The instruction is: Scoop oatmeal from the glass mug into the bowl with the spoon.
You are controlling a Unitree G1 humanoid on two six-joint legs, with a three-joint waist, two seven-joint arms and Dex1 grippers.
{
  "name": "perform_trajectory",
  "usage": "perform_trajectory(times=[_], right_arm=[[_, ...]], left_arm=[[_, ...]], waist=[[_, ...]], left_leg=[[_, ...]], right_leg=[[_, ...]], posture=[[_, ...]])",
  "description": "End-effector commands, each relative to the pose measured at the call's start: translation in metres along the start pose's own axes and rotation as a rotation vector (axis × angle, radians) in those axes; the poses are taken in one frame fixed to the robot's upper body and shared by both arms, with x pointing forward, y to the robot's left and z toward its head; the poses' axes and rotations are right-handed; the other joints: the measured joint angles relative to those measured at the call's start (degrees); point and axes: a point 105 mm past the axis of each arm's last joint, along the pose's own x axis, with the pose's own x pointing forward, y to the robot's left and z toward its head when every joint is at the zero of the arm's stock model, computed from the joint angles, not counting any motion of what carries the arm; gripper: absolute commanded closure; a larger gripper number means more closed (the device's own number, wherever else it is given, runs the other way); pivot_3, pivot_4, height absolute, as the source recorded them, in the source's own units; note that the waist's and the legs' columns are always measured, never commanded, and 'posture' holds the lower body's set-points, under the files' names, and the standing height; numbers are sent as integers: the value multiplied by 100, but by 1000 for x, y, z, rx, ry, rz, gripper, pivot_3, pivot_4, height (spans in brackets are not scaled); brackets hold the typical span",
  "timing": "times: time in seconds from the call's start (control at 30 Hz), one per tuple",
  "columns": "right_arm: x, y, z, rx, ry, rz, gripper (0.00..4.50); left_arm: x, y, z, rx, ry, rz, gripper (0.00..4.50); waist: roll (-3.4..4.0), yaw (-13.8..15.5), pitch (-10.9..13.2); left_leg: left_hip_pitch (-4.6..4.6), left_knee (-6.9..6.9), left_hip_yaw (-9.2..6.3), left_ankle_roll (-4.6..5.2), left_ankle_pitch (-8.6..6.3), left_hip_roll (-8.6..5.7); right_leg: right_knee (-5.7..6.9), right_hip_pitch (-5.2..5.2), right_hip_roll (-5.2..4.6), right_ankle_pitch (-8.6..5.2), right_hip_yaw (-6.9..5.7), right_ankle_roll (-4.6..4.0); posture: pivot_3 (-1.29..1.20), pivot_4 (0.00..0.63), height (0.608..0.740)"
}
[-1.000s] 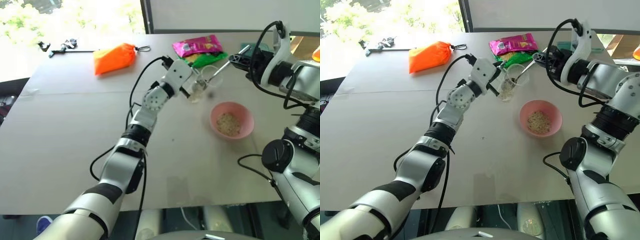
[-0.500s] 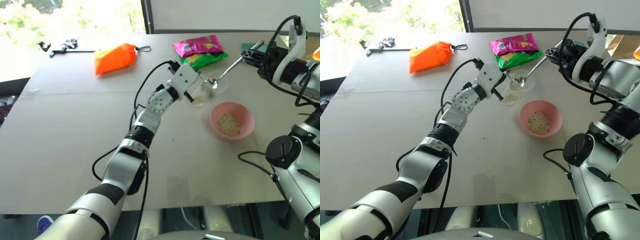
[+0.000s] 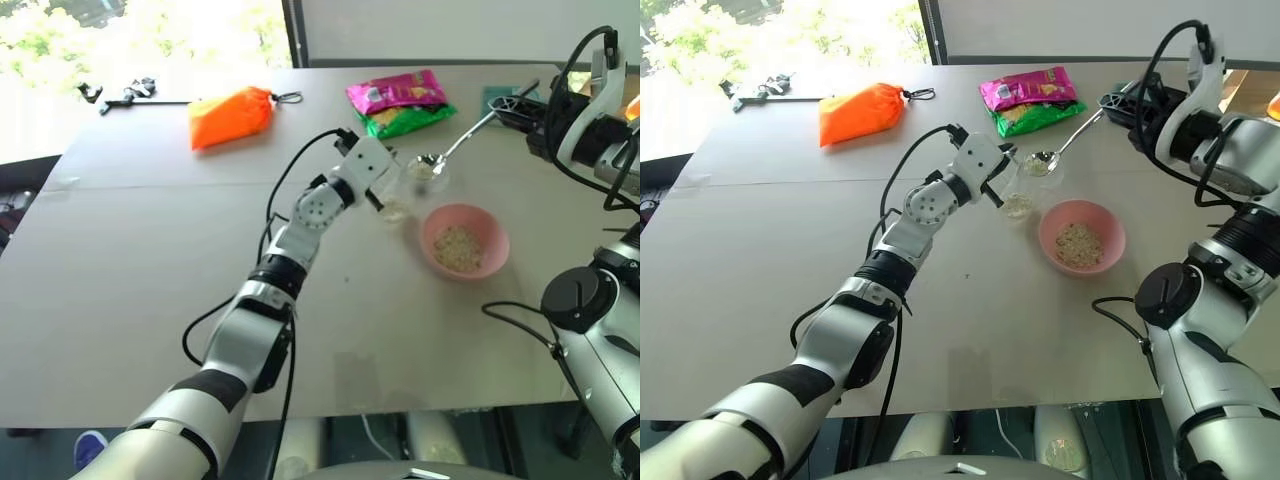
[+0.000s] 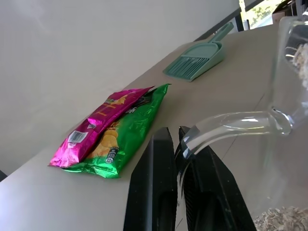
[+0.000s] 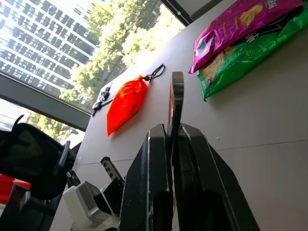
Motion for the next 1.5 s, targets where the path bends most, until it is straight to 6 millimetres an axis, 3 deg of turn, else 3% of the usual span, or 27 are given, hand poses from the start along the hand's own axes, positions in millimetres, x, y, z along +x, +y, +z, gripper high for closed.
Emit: perform_trajectory(times=[0.03,0.77,1.3,1.5], right_arm=[[-14,13,17,-34,-59,49,4500],[-43,2,20,-26,-108,45,4500],[-79,0,24,17,-168,-1,4500],[-92,-7,15,-32,-149,-27,4500]], left_arm=[[7,0,16,19,-38,-7,4462],[17,-2,35,72,-76,-41,4462],[20,1,31,123,-55,-48,4462],[19,1,30,137,-51,-46,4462]], waist=[[0,5,0],[2,10,-1],[2,10,-1],[2,25,-1]], left_leg=[[0,0,0,0,0,0],[-13,4,1,1,0,0],[-53,36,-7,4,0,2],[-57,42,-8,5,0,3]], right_leg=[[0,0,0,0,0,0],[-2,0,0,0,-2,0],[-6,-1,-2,0,-28,0],[-5,0,-2,0,-33,0]], posture=[[0,150,740],[0,150,740],[0,150,740],[0,150,740]])
